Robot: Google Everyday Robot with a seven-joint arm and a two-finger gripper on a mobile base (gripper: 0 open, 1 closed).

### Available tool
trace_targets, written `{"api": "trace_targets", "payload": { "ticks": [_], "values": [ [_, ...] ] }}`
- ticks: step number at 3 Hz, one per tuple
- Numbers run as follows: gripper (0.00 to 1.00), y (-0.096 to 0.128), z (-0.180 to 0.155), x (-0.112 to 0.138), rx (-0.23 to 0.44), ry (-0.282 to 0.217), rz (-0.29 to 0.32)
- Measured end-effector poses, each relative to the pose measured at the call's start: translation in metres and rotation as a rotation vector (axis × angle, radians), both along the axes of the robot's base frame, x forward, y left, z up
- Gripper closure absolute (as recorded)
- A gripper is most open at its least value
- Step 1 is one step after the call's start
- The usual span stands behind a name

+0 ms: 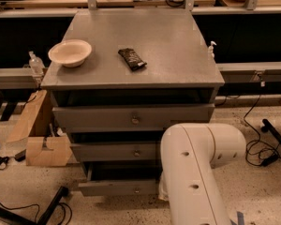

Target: Open bottom drawer

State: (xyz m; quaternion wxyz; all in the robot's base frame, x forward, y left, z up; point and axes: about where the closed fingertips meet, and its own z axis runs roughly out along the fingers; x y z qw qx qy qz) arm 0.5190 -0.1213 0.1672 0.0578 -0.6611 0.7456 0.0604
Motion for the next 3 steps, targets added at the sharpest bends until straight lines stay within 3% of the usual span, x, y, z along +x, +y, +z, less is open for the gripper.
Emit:
{"api": "trace_targets", "payload": {
  "ticks": [1, 2, 3],
  "values": [
    [1.0, 0.0, 0.0, 0.0, 0.0, 0.0, 0.0],
    [0.86, 0.0, 0.0, 0.0, 0.0, 0.0, 0.0],
    [0.61, 0.0, 0.0, -0.0001, 0.0, 0.0, 0.0]
  ]
}}
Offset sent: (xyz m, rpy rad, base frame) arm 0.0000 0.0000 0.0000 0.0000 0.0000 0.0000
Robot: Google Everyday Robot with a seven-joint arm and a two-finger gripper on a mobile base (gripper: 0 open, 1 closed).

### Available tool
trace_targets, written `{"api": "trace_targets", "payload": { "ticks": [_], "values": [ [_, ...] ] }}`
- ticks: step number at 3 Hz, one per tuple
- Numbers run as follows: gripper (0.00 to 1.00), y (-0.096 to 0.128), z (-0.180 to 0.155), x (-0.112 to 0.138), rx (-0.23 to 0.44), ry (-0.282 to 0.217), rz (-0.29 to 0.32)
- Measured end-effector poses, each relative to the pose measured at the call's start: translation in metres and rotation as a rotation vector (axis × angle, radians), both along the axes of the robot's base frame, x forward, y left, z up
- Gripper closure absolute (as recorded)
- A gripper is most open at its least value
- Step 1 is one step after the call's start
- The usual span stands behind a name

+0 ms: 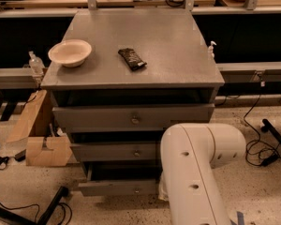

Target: Open bottom drawer

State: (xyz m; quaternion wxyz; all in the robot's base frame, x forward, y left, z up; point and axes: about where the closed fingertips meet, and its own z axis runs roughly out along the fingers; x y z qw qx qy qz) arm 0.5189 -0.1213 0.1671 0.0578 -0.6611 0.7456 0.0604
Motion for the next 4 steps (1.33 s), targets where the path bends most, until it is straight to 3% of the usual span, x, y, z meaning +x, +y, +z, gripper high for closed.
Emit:
{"api": "trace_targets", "payload": {
  "ticks": [2, 3, 4],
  "values": [
    [0.17, 0.0, 0.0007, 0.0001, 0.0, 0.0, 0.0],
    [0.0, 0.0001, 0.0006, 0.0001, 0.0, 0.0, 0.0],
    [0.0, 0.0001, 0.0006, 0.0001, 0.0, 0.0, 0.0]
  ]
}}
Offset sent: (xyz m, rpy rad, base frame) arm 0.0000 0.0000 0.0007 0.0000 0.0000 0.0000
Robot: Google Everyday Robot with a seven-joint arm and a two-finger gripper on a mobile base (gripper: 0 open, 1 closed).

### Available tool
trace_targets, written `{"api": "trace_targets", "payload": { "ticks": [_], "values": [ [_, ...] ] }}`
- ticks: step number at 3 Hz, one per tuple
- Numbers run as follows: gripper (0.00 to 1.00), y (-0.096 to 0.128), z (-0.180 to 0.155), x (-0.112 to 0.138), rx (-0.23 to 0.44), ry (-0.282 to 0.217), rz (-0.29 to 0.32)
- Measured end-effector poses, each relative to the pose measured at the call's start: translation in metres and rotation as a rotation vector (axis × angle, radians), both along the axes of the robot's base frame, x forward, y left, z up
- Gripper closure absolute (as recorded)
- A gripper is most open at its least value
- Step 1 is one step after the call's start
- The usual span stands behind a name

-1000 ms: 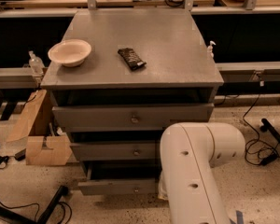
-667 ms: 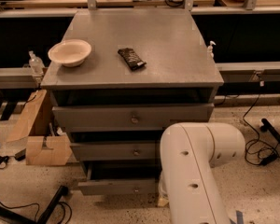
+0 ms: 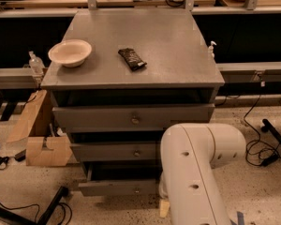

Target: Open bottom drawer

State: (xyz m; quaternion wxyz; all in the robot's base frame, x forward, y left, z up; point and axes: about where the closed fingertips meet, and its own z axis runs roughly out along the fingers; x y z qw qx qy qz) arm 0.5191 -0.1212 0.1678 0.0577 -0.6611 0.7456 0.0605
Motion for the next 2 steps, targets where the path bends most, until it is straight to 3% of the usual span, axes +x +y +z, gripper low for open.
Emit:
{"api": "trace_targets", "payload": {
  "ticks": [2],
  "values": [
    [0.0, -0.009, 0.009, 0.01, 0.019, 0.009, -0.001]
  ]
}}
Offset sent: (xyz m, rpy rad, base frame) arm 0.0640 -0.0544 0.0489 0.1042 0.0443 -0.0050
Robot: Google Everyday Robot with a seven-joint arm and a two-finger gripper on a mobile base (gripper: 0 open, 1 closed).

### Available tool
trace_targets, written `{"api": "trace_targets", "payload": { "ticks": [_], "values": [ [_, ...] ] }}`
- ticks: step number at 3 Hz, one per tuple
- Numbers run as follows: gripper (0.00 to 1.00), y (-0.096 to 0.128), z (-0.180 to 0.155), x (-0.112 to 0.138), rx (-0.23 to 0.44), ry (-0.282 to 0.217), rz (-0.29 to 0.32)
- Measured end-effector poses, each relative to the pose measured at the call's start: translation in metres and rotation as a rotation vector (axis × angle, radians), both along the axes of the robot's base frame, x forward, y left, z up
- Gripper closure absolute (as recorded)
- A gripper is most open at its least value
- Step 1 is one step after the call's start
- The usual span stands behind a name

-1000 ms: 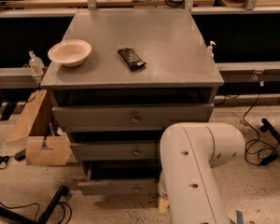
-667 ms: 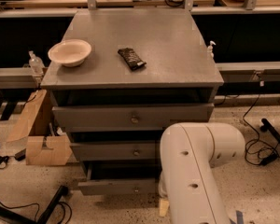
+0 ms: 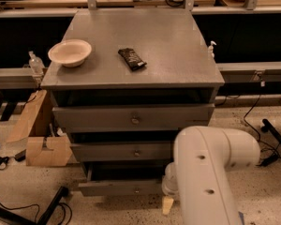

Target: Open bottom drawer

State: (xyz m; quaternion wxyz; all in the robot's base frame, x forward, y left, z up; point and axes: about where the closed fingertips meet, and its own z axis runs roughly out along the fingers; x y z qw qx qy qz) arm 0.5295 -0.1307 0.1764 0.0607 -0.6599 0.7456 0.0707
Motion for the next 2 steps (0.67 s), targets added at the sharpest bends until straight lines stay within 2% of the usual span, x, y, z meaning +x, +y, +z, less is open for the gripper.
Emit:
{"api": "trace_targets", "payload": {
  "ticks": [1, 2],
  "values": [
    [0.0, -0.0196, 0.0207, 0.0401, 0.035, 0.023, 0.022],
    [0.02, -0.0191, 0.0179, 0.0383, 0.038, 0.027, 0.019]
  ]
}}
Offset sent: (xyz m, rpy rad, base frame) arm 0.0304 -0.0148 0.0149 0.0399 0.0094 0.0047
